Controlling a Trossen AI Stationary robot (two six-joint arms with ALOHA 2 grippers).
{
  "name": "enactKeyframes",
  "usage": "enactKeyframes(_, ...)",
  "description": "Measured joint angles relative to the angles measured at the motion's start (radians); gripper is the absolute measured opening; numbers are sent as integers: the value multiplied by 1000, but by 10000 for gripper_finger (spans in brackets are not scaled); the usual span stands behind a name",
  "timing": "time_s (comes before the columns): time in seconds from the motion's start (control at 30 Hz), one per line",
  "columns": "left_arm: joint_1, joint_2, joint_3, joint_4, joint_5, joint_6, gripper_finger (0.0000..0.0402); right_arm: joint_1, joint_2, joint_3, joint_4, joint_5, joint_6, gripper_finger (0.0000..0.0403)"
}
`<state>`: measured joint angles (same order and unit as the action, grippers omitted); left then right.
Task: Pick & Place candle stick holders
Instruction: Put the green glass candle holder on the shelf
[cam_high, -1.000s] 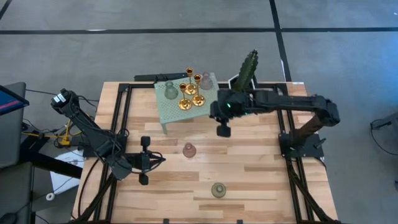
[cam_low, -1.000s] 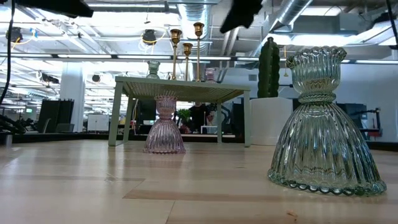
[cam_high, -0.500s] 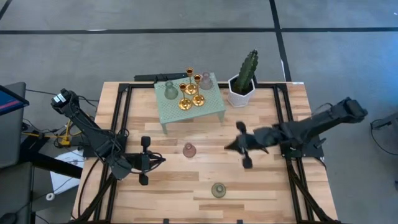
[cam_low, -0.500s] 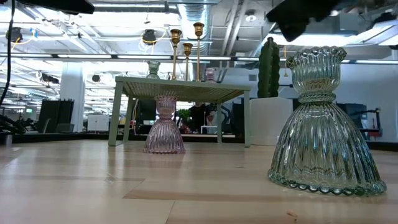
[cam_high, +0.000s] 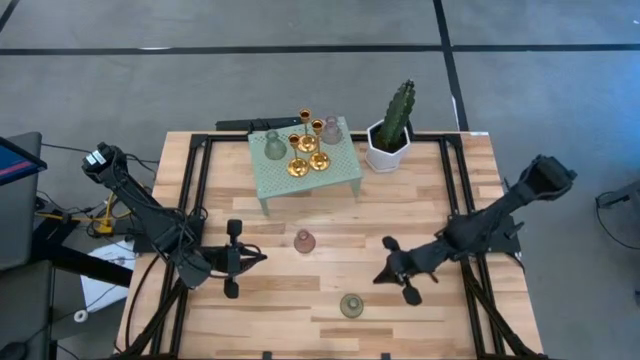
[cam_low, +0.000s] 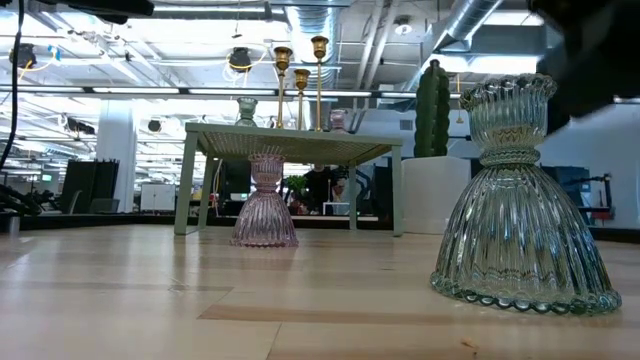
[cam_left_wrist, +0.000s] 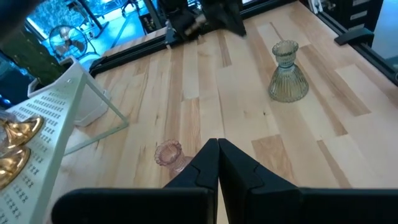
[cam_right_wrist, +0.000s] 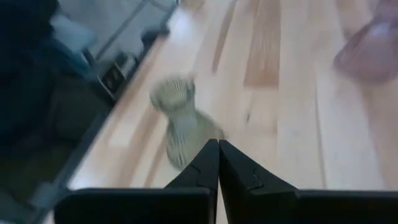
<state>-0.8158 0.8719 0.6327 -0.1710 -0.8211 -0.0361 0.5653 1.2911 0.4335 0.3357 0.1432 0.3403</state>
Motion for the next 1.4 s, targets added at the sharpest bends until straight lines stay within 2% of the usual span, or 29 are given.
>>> enactKeyframes(0.2,0,0,0,1,0,-2,8,3,164,0,67,-31,-73,1)
enactKeyframes(0.47,0,0,0,8,0,-2,8,2,289,0,271,-38,-36,16)
enactKeyframes(0.6,0,0,0,13,0,-3,8,9,323,1,332,-38,-18,59)
enactKeyframes(0.93,0,0,0,15,0,-3,8,10,394,87,352,-40,1,216)
enactKeyframes(1.03,0,0,0,16,0,-3,8,10,415,129,353,-42,1,250)
enactKeyframes(1.13,0,0,0,16,0,-3,8,10,433,165,344,-44,1,264)
enactKeyframes(1.4,0,0,0,16,0,-3,8,10,481,225,291,-46,12,265)
